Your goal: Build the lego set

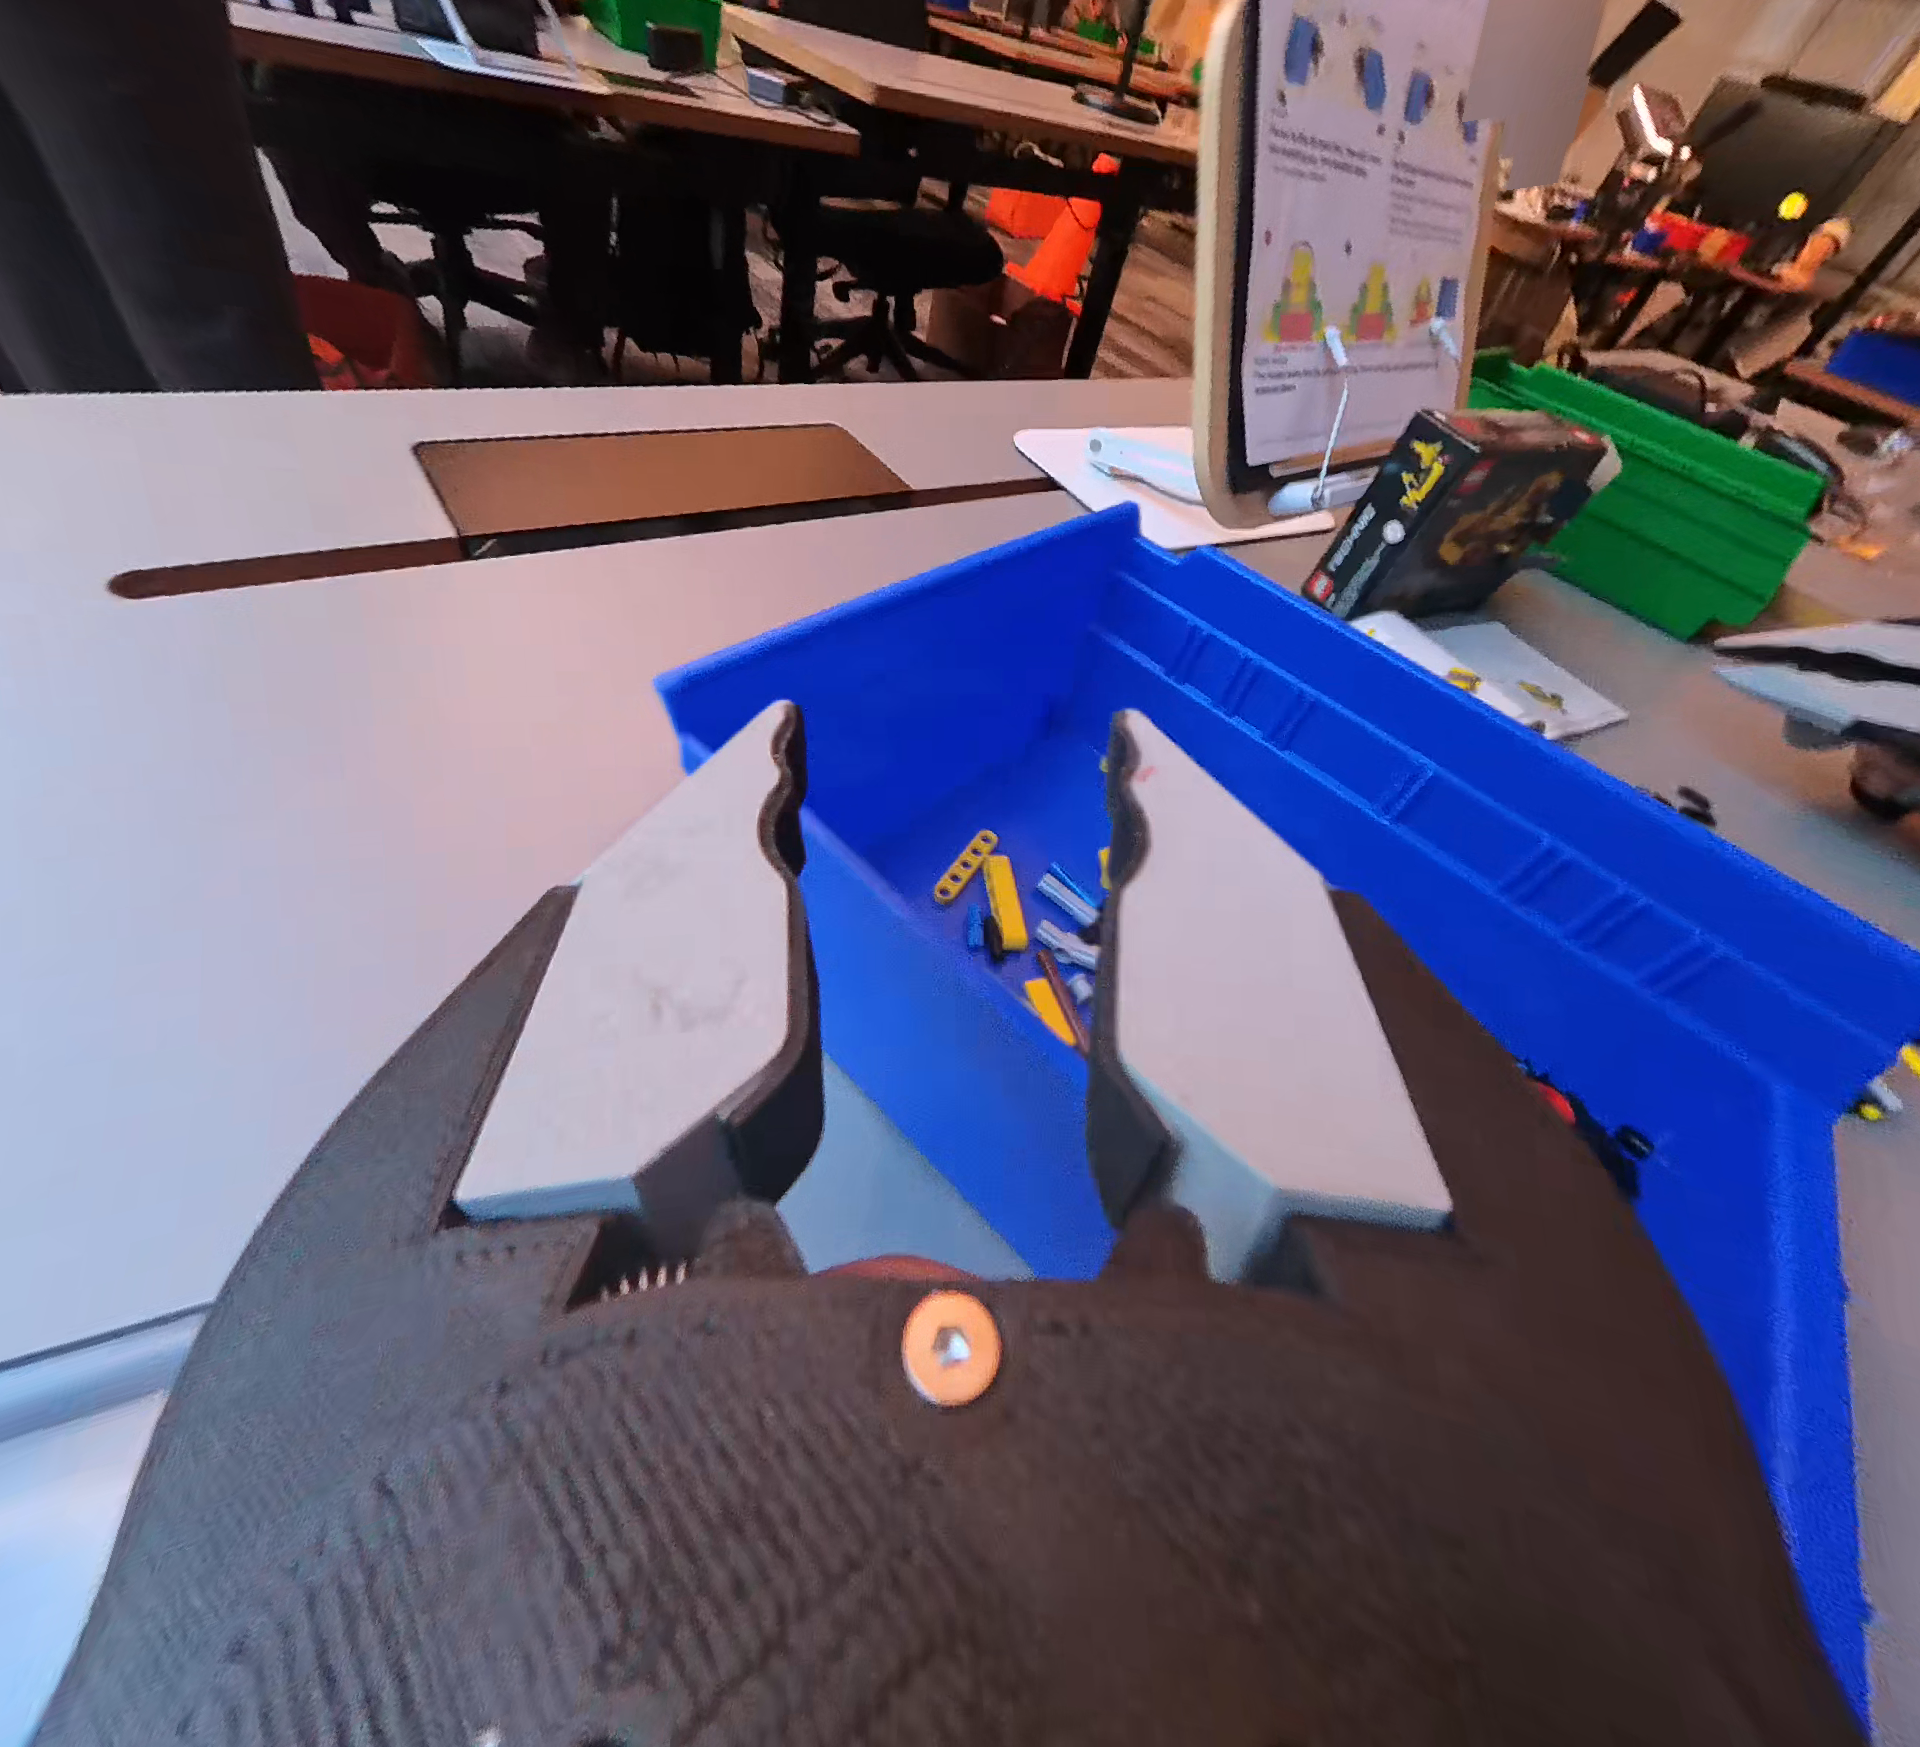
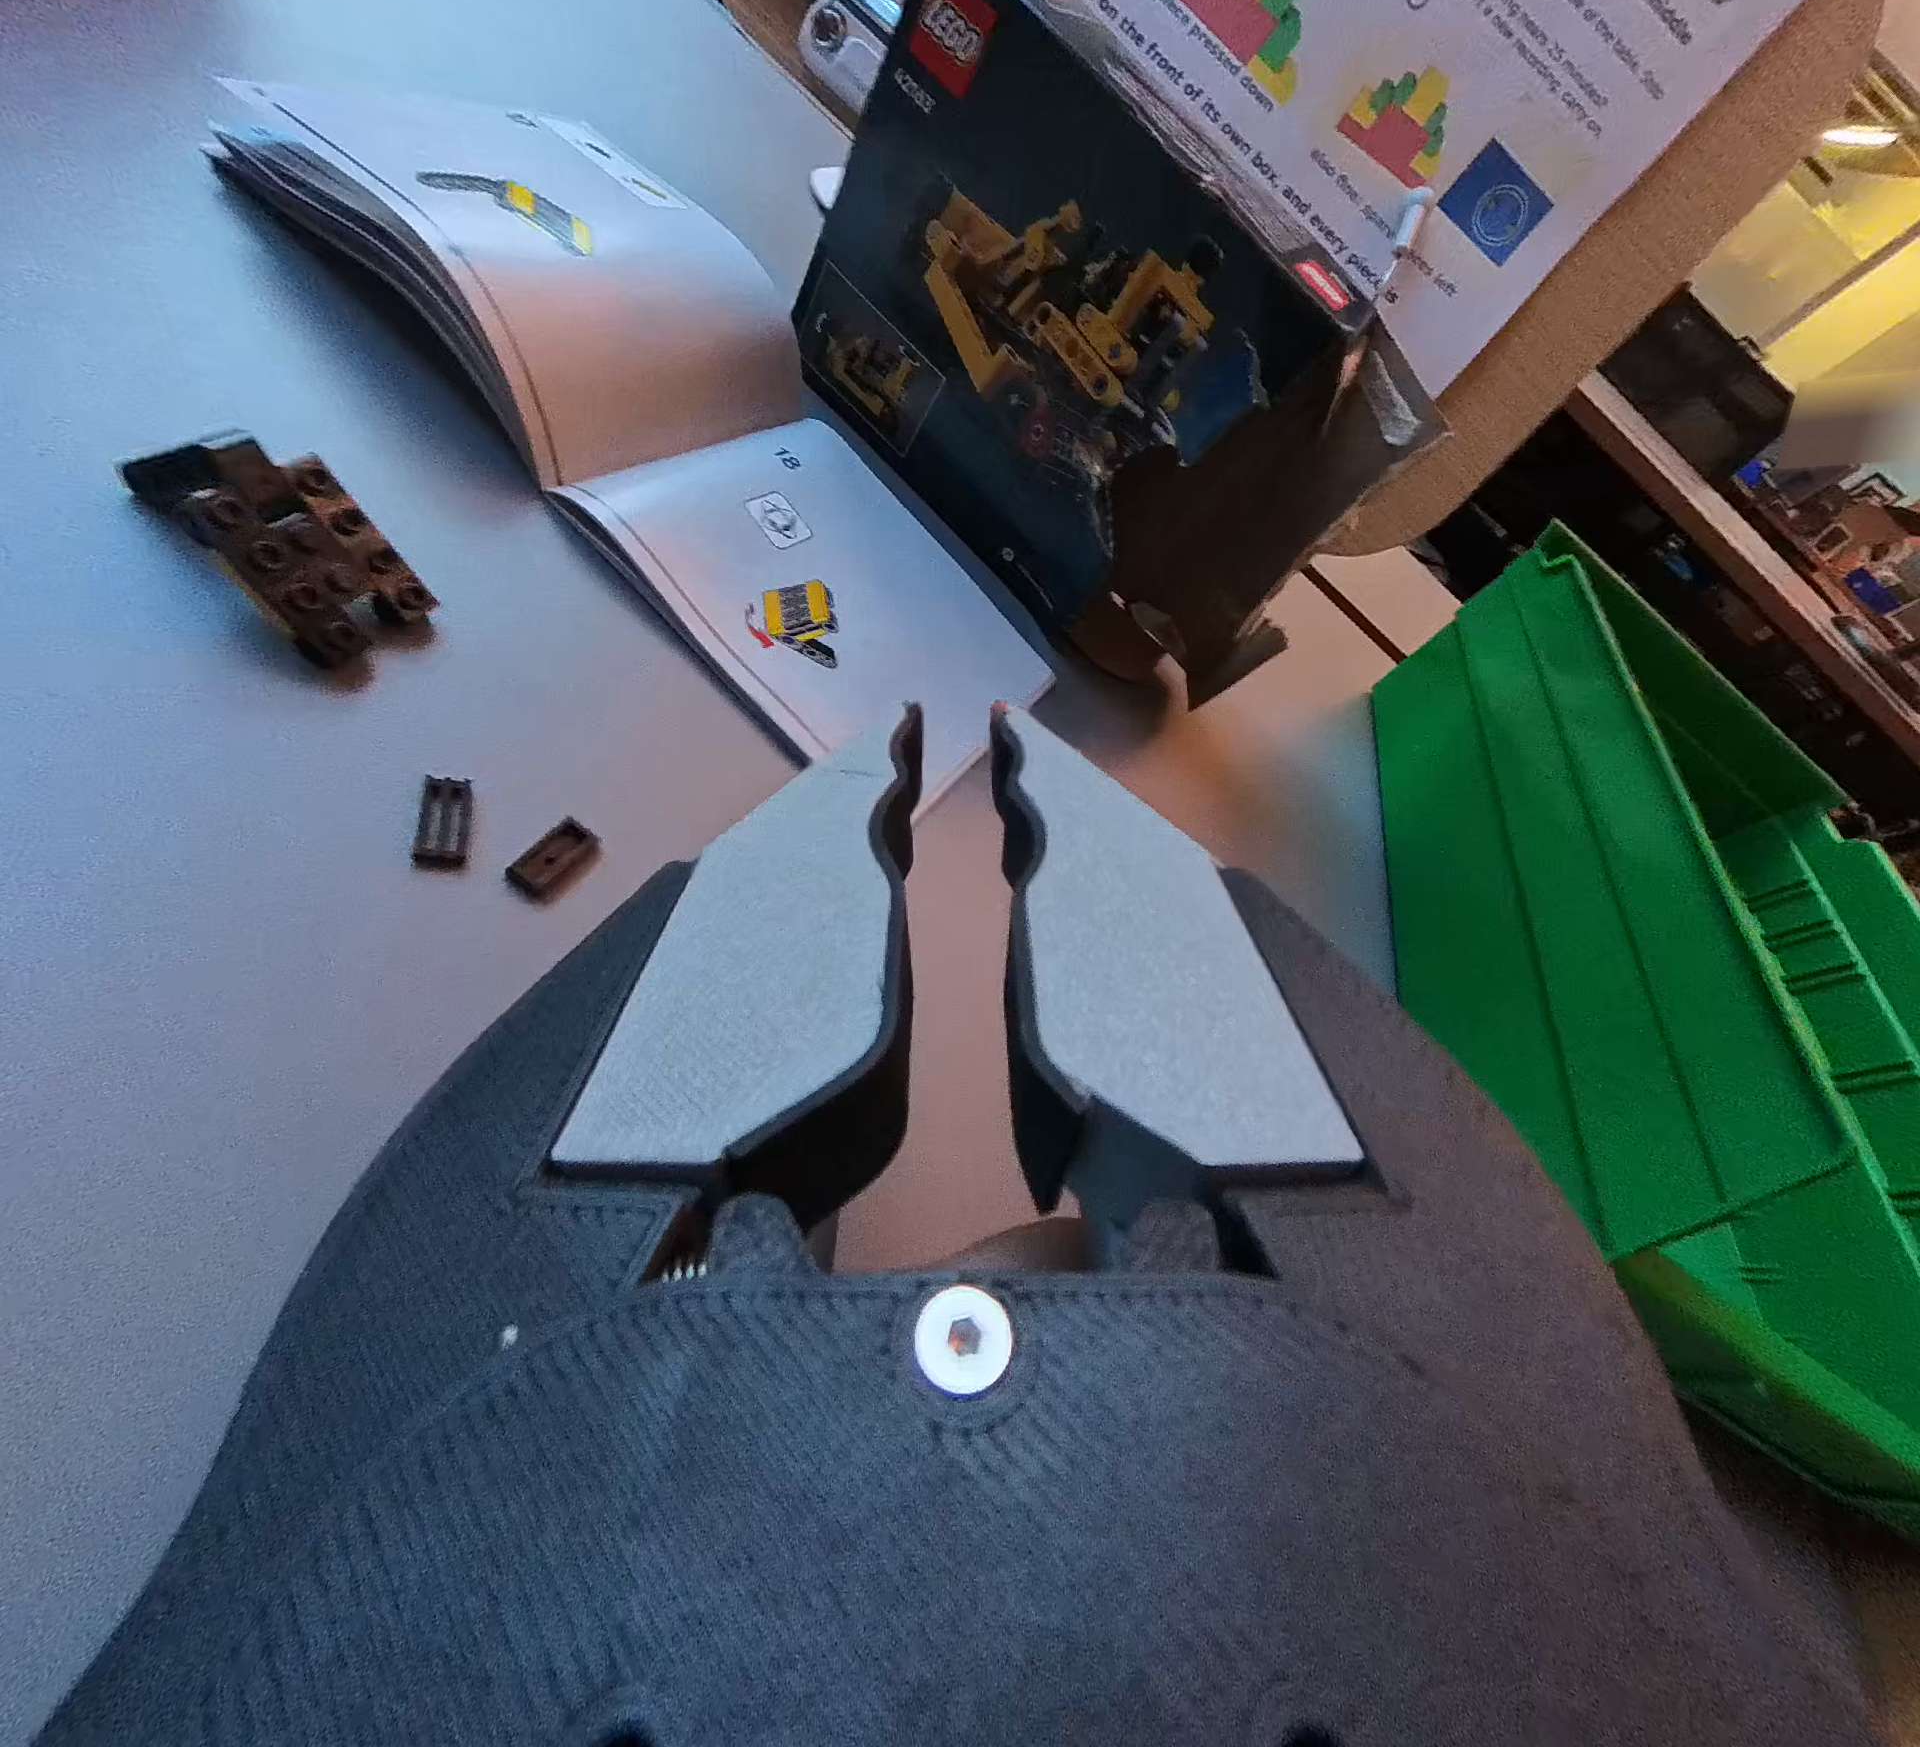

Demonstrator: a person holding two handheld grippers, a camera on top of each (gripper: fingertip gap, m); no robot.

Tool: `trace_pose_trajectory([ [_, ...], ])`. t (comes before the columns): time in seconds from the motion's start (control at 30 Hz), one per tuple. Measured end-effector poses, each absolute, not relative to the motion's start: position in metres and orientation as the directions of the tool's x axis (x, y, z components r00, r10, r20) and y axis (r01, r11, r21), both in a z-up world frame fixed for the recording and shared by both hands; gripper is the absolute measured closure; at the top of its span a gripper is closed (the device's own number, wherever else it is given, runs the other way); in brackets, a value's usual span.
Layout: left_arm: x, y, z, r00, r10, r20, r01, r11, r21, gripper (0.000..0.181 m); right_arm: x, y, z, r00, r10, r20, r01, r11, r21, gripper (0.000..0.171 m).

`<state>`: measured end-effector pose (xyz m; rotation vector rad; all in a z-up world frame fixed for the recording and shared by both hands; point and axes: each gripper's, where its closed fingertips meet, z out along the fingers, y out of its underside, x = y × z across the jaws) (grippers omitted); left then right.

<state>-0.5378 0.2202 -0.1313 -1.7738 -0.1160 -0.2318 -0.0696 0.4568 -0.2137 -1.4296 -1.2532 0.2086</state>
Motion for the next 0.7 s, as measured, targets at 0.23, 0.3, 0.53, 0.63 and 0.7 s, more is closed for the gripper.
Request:
trace_pose_trajectory([
  [0.23, -0.553, 0.215, -0.139, 0.897, -0.124, 0.424, 0.398, -0.188, -0.898, 0.109, -0.077, 0.444, -0.216, 0.385, 0.786, 0.484, 0.541, 0.232, -0.808, 0.158],
  [0.3, -0.55, 0.217, -0.145, 0.877, -0.15, 0.456, 0.423, -0.209, -0.882, 0.104, -0.076, 0.443, -0.214, 0.393, 0.787, 0.475, 0.528, 0.229, -0.818, 0.159],
  [0.53, -0.551, 0.215, -0.13, 0.855, -0.211, 0.475, 0.455, -0.137, -0.88, 0.093, -0.075, 0.442, -0.212, 0.388, 0.777, 0.497, 0.531, 0.252, -0.809, 0.159],
  [0.63, -0.566, 0.21, -0.125, 0.884, -0.154, 0.442, 0.436, -0.071, -0.897, 0.099, -0.075, 0.44, -0.211, 0.388, 0.768, 0.51, 0.533, 0.265, -0.804, 0.16],
  [0.7, -0.581, 0.202, -0.125, 0.91, -0.076, 0.407, 0.404, -0.049, -0.913, 0.103, -0.074, 0.439, -0.21, 0.39, 0.766, 0.511, 0.53, 0.267, -0.805, 0.161],
])
